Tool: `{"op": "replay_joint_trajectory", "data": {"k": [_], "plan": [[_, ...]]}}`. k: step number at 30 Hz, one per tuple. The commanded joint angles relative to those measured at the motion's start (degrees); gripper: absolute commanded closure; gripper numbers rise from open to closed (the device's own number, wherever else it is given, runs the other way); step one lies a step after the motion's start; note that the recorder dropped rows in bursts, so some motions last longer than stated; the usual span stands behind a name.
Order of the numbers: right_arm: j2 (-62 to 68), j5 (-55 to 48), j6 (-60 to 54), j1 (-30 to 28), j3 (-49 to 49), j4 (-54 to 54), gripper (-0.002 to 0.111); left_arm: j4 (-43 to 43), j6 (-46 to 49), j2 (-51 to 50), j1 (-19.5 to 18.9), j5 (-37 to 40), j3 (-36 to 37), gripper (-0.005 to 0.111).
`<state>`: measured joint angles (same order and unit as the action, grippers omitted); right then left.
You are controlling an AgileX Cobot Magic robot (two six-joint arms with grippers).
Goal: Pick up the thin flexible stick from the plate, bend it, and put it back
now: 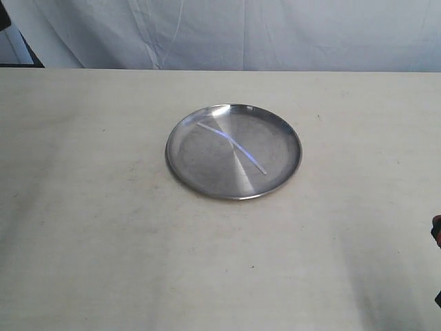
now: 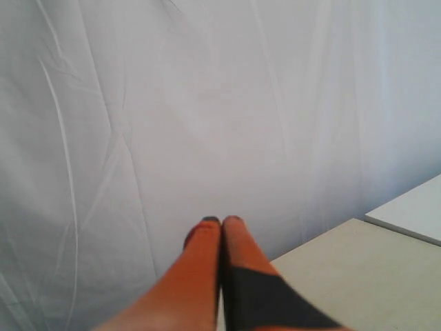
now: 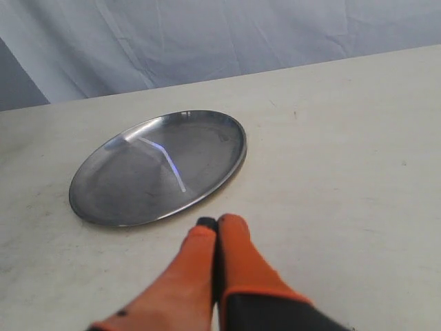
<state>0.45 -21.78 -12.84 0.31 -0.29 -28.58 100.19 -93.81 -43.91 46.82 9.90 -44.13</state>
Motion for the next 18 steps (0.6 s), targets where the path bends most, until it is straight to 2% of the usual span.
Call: {"op": "replay_joint_trajectory", "data": {"k": [1,5,8,10,15,18], "plan": [[-0.4,0.1,-0.1,-0.3,0.3,0.0,0.108,-0.2,0.0,0.2,0.1,0.5,0.0,0.107],[-0.4,0.1,-0.1,-0.3,0.3,0.0,0.108,-0.2,-0.4,0.7,0.0,0.5,0.0,0.107],[-0.4,0.1,-0.1,-0.3,0.3,0.0,0.108,-9.0,-4.3,1.1,-1.8,-0.9,0.0,0.107],[-0.4,0.1,-0.1,-0.3,0.3,0.0,0.108,-15.8,-6.1,1.3,-6.1,-3.9,1.1,0.107],[-0.4,0.1,-0.1,-0.3,0.3,0.0,0.108,-30.9,-9.6,3.3,-20.7,-14.1,7.8,0.107],[-0.4,0.1,-0.1,-0.3,0.3,0.0,0.108,-40.0,-10.6,7.0,-27.4,-15.9,12.2,0.107]]}}
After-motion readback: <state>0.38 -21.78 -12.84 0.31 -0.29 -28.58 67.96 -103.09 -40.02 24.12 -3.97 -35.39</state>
